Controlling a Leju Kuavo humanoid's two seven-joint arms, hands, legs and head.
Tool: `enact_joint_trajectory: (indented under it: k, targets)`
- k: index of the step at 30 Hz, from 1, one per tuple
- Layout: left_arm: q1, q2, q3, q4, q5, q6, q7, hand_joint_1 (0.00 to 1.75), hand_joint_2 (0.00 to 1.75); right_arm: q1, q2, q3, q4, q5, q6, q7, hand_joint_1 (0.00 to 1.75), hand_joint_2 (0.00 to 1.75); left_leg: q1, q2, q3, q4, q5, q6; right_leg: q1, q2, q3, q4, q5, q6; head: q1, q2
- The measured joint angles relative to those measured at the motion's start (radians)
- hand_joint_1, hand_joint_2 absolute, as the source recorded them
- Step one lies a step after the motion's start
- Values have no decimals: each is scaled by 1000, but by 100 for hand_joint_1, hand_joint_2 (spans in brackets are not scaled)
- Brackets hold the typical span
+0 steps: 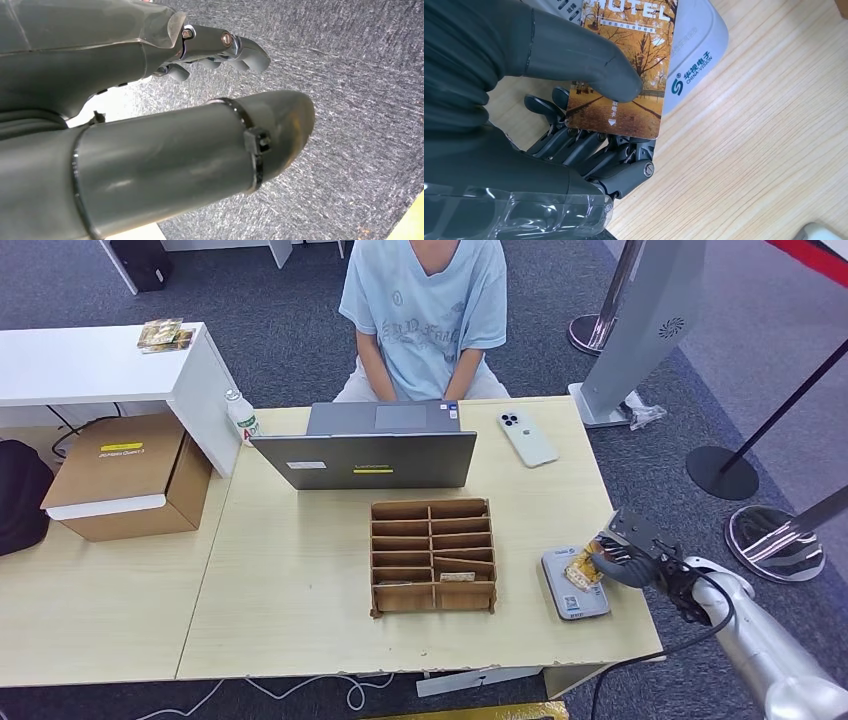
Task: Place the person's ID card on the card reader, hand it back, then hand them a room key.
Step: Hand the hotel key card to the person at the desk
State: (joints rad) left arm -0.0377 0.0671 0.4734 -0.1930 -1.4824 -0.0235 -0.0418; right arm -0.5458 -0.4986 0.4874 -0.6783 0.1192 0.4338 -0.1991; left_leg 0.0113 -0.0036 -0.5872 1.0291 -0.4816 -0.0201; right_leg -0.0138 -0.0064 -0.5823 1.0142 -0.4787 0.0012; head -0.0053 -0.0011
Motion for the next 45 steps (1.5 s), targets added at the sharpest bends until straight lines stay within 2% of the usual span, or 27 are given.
enact_joint_trajectory:
  k: [9, 18, 25, 30, 33, 35, 40, 45]
  targets:
    - [0, 0, 0, 0, 0, 0, 1, 0, 0, 0, 0, -15, -2, 17, -27, 14, 175, 175, 0, 0, 0, 0, 0, 0, 0, 0, 0, 0, 0, 0, 0, 0]
    - [1, 0, 1, 0, 0, 0, 3, 0, 0, -6, -13, -87, -38, -11, -23, 0, 175, 175, 0, 0, 0, 0, 0, 0, 0, 0, 1, 0, 0, 0, 0, 0]
    - [0, 0, 2, 0, 0, 2, 6, 0, 0, -55, -18, -162, -83, -107, 26, -14, 175, 175, 0, 0, 0, 0, 0, 0, 0, 0, 1, 0, 0, 0, 0, 0]
    - [0, -1, 3, 0, 0, 4, 6, 0, 0, -91, 11, -210, -124, -186, 0, -32, 175, 175, 0, 0, 0, 0, 0, 0, 0, 0, 1, 0, 0, 0, 0, 0]
    - [-1, -3, 3, 0, 0, 5, 8, 0, 0, -110, 45, -223, -158, -163, -80, -35, 175, 175, 0, 0, 0, 0, 0, 0, 0, 0, 1, 1, 0, 0, 0, 0]
    - [-1, -4, 4, 0, 0, 6, 10, 0, 0, -121, 69, -220, -187, -85, -178, -34, 175, 175, 0, 0, 0, 0, 1, 0, 0, 0, 1, 1, 0, 0, 0, 0]
    - [-3, -5, 9, 0, 0, 5, 12, 0, 0, -142, 137, -174, -294, 305, -546, 4, 175, 175, 0, 1, 0, 0, 1, 0, 0, 0, 1, 1, 0, 0, 0, 0]
    - [-4, -5, 9, 0, 0, 2, 8, 0, 0, -153, 196, -138, -390, 657, -771, 27, 175, 175, 0, 1, 0, 0, 1, 0, 0, 0, 1, 1, 0, 0, 0, 0]
